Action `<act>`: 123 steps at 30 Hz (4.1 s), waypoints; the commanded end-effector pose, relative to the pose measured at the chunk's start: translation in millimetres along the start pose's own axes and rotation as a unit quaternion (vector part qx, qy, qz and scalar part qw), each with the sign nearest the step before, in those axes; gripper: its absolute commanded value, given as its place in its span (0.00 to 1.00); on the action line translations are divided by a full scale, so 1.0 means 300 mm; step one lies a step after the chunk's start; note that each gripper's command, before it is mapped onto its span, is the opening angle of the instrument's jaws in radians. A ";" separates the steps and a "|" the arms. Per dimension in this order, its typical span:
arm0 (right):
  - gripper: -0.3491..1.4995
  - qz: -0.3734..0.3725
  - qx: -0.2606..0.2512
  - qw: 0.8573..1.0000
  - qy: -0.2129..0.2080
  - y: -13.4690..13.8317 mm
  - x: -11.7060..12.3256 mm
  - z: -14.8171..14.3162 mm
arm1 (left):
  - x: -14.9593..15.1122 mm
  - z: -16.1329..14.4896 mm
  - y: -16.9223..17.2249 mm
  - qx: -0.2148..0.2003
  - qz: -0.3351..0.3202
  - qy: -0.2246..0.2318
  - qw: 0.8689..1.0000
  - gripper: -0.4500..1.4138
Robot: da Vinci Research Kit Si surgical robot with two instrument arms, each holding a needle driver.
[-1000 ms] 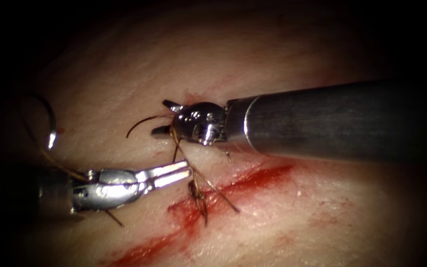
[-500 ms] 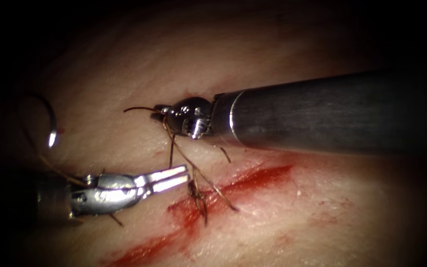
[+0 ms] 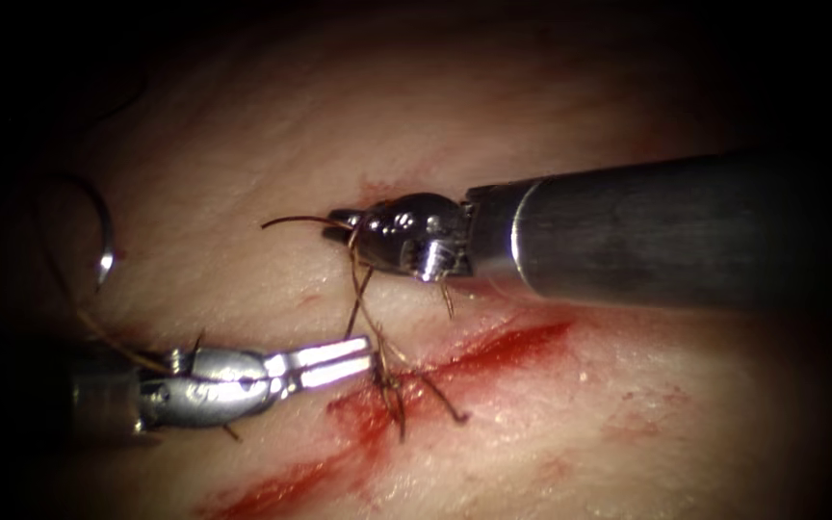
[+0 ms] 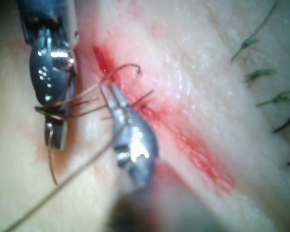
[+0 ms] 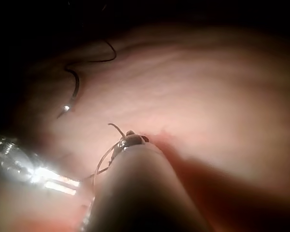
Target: Wound Closure
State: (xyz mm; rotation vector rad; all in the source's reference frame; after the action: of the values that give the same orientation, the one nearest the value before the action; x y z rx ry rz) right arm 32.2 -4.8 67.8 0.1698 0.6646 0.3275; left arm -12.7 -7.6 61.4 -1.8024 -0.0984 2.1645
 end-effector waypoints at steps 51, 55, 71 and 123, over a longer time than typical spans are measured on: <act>0.00 0.038 0.149 0.971 0.185 -0.0754 -0.0321 -0.0430 | -0.007 0.025 -0.116 0.080 -0.038 -0.060 0.994 0.00; 0.00 0.031 0.165 0.968 0.186 -0.0798 -0.0303 -0.0445 | -0.007 0.026 -0.122 0.086 -0.040 -0.061 0.994 0.00; 0.00 0.065 0.242 0.953 0.168 -0.0870 -0.0455 -0.0334 | 0.001 0.040 -0.154 0.122 -0.040 -0.078 0.989 0.00; 0.78 0.093 0.225 0.946 0.212 -0.0565 -0.0125 -0.0597 | -0.002 0.045 -0.130 0.068 -0.019 -0.089 0.994 0.00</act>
State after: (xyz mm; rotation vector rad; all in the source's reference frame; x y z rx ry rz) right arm 21.3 -20.3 51.3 0.6085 1.1503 0.3936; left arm -17.2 30.7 74.2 -1.5182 -0.0276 2.2434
